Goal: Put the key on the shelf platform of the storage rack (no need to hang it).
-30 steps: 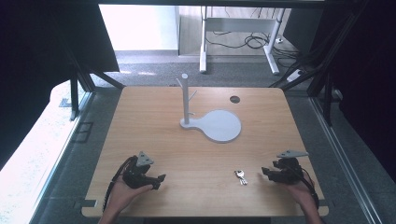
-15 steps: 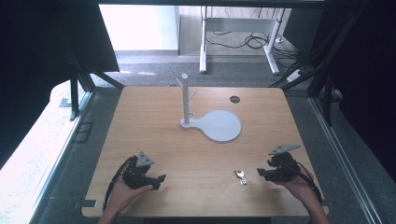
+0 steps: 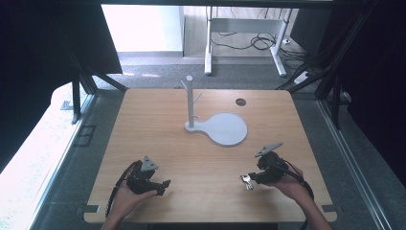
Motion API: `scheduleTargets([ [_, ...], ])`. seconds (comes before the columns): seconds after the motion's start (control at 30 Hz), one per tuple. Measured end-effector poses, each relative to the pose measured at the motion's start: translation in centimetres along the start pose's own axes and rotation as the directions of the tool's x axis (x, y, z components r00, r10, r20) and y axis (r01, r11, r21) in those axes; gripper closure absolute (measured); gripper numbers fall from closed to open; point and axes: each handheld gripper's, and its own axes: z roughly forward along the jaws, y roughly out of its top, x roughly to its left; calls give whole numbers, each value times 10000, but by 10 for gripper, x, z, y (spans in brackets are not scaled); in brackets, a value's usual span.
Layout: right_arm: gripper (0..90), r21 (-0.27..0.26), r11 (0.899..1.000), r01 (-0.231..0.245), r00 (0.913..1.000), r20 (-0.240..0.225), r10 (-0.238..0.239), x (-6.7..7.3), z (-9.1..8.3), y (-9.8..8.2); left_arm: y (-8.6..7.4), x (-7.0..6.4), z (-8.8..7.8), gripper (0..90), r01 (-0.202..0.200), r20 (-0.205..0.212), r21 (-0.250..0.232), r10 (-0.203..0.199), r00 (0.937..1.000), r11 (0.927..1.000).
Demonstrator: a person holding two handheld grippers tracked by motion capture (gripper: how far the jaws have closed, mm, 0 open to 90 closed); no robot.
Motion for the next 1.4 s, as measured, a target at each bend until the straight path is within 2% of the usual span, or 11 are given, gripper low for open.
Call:
scheduleTargets([
  [0.3,509,377,9979,530,9977,-453,-513,12,11,16,0,-2,2,179,-120,45,139,119,9999,9998],
  [0.43,527,521,9968,606,9969,-526,-578,15,16,20,0,-2,2,179,-102,54,118,101,9999,9999],
  [0.7,614,955,9930,701,9952,-745,-631,13,31,28,0,-2,4,179,-139,35,204,138,9999,9997],
  [1.0,663,1422,9854,937,9929,-859,-821,13,41,30,0,-1,5,179,-110,14,205,110,9999,9997],
  [1.4,792,1786,9827,498,9948,-959,-330,5,47,31,-1,-2,8,179,-139,53,317,137,9999,9994],
])
